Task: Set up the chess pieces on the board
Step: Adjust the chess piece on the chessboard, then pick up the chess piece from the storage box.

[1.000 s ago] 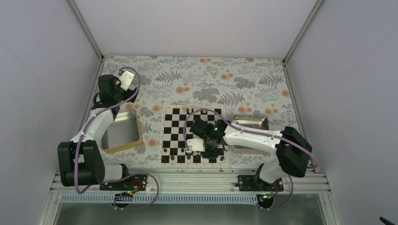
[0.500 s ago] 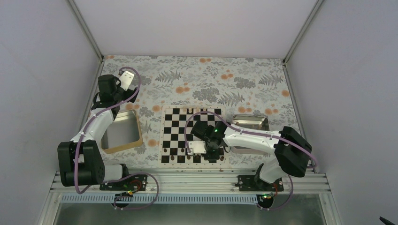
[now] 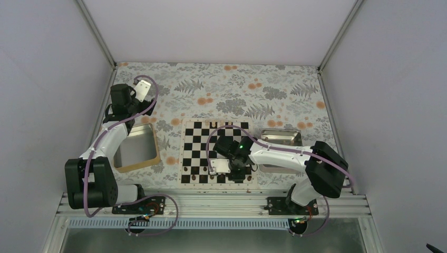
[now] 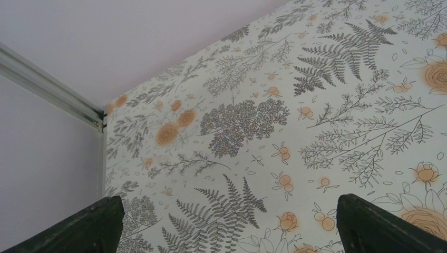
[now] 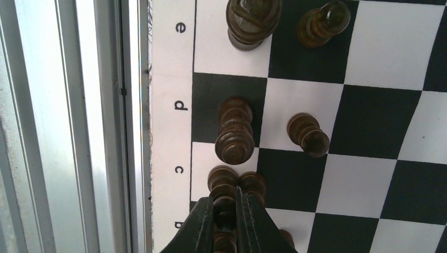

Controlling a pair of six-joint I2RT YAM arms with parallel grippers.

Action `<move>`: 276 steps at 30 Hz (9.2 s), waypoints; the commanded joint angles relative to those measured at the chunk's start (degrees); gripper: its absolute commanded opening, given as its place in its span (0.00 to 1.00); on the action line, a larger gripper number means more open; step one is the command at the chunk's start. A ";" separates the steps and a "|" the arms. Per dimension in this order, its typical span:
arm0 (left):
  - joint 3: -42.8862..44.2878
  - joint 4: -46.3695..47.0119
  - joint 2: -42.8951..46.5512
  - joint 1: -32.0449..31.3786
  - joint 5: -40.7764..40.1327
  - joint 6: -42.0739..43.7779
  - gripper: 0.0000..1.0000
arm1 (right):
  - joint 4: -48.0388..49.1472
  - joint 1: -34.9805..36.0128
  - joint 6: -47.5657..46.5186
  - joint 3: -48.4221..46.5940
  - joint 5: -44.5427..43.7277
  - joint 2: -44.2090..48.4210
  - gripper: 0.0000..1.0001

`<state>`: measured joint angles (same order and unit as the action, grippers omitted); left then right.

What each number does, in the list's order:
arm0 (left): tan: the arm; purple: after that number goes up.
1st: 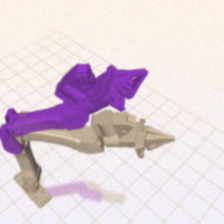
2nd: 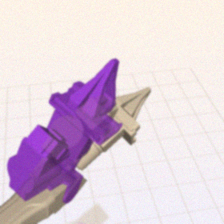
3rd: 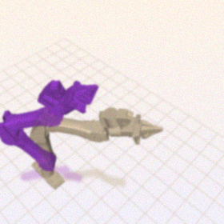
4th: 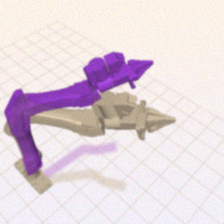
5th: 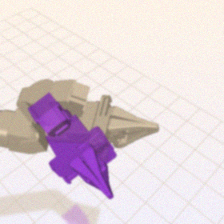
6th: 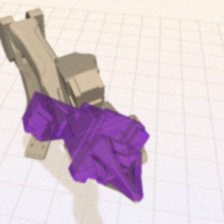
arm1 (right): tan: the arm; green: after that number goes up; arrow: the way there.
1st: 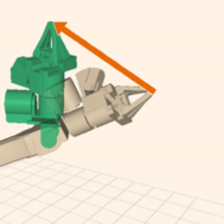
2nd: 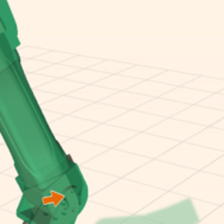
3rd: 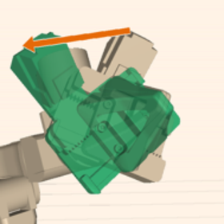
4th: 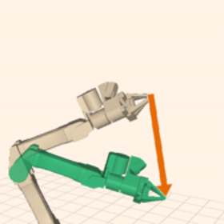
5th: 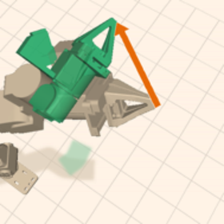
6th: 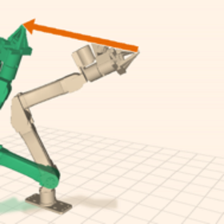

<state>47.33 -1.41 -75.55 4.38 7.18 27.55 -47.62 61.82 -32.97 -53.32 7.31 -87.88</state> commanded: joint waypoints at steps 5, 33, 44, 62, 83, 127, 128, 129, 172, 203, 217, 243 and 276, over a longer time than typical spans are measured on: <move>0.54 0.62 -1.04 0.34 0.88 0.49 1.00 | 0.37 0.49 -1.13 -0.54 0.57 -1.11 0.15; 0.97 0.13 -1.62 0.36 1.37 0.66 1.00 | -2.26 -3.67 -2.24 -2.35 0.30 7.42 0.32; 0.74 0.42 -2.44 0.35 0.87 1.01 1.00 | -1.43 -6.54 -5.64 -1.78 2.42 3.28 0.28; 0.39 0.88 -3.63 0.36 0.28 1.54 1.00 | -0.42 -7.85 -9.41 -2.58 4.87 -3.09 0.26; 0.47 0.80 -4.86 0.36 0.11 2.15 1.00 | -0.92 -9.84 -12.18 -4.73 7.63 -7.07 0.25; 0.47 0.00 -4.51 0.36 0.73 2.53 1.00 | -6.54 -10.82 -12.12 -6.89 11.31 -6.64 0.28; 0.48 -0.04 -4.42 0.30 0.73 2.59 1.00 | -6.52 -10.71 -12.08 -6.84 11.42 -6.75 0.28; 0.48 -0.06 -4.41 0.36 0.73 2.59 1.00 | -6.48 -10.63 -12.04 -6.80 11.58 -6.84 0.28; 0.46 -0.08 -5.13 0.36 0.93 2.72 1.00 | -2.25 -9.79 -11.69 -4.53 11.08 -10.09 0.17; 0.66 -0.13 -5.47 0.36 0.92 2.77 1.00 | -0.14 -9.46 -8.95 -4.68 5.45 -5.98 0.12; 0.64 -0.08 -5.57 0.35 0.88 2.77 1.00 | 0.24 -9.26 -9.57 -3.98 6.98 -7.07 0.12; 0.61 -0.19 -5.57 0.36 0.96 2.77 1.00 | 1.03 -9.25 -9.34 -2.90 7.02 -8.47 0.23; 1.54 -0.89 -4.24 0.36 1.06 2.21 1.00 | -2.17 -41.04 -13.28 0.98 -1.93 18.06 0.45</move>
<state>47.35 -2.31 -80.62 4.38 7.55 29.56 -48.47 26.35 -43.27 -56.16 6.28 -72.60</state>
